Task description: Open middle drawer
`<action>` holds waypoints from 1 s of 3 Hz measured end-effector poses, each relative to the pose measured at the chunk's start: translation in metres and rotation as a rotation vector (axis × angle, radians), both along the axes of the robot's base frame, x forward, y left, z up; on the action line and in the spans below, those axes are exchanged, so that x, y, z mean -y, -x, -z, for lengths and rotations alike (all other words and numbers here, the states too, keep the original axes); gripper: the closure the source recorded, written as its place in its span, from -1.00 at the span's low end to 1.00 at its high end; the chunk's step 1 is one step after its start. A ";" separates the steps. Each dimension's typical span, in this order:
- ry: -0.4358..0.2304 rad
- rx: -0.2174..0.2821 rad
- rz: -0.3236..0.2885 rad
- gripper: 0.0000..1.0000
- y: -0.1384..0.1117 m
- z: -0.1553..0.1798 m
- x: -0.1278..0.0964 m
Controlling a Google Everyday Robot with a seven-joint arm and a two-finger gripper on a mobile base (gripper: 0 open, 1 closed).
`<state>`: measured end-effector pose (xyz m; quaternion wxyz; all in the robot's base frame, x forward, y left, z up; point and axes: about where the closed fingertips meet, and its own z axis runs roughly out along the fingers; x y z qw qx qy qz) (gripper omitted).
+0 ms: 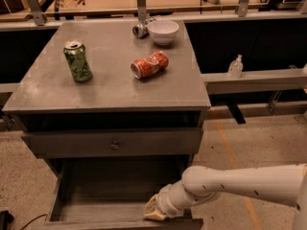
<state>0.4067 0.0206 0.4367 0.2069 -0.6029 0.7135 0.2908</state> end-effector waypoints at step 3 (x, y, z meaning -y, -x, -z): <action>-0.107 0.203 0.179 1.00 -0.001 -0.098 0.066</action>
Offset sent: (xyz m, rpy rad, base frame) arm 0.0041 -0.0868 0.0956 0.0593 -0.2275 -0.2190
